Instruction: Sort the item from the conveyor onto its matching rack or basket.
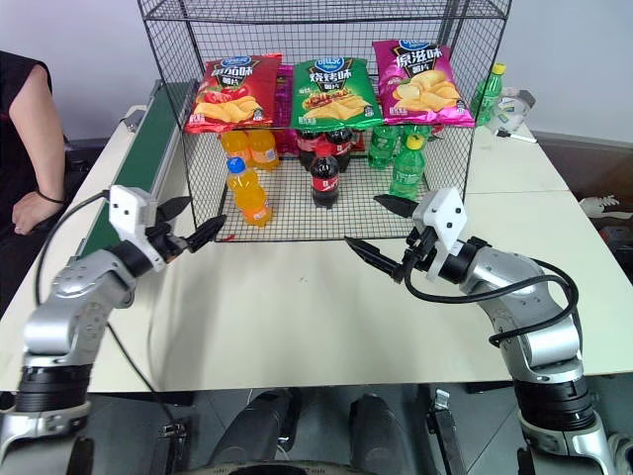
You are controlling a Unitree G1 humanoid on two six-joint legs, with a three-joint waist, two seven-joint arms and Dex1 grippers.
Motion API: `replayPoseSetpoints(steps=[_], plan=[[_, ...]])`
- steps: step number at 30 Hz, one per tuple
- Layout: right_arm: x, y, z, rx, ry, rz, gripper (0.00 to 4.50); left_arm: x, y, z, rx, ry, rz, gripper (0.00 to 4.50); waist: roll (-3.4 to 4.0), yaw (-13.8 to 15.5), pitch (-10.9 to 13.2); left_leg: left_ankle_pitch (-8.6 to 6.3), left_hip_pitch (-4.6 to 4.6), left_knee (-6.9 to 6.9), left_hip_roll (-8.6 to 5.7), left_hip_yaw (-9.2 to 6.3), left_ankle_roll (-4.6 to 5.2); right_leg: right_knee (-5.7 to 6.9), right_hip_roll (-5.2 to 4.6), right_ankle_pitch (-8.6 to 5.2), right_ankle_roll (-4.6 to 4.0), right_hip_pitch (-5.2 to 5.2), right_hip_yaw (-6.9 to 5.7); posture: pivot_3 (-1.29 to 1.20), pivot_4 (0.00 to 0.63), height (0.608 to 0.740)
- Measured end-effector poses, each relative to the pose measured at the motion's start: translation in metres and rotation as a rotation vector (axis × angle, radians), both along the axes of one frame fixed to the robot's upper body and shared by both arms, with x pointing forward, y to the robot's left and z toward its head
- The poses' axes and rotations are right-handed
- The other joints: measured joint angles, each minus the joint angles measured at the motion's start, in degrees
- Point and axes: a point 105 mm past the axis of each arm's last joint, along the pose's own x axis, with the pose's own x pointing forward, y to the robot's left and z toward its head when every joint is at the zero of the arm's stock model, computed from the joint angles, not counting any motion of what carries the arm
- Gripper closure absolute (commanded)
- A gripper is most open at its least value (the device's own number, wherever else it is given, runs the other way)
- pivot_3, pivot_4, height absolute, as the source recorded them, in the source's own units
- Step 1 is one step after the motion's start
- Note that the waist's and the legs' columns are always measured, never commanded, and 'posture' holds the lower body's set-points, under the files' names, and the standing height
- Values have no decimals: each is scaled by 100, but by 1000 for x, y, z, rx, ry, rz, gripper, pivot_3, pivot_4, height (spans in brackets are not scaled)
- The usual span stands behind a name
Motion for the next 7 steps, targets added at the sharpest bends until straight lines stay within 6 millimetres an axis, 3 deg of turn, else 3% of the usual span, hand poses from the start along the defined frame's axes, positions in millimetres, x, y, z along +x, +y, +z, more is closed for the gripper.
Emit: replayPoseSetpoints(steps=[7], plan=[[-3, -21, -1, -26, 14, -54, 0, -18, 20, -5, 50, 69, 5, 115, 3, -3, 2, -2, 0, -9, 4, 1, 1, -8, 0, -8, -15, -2, 7, 0, 150, 740]])
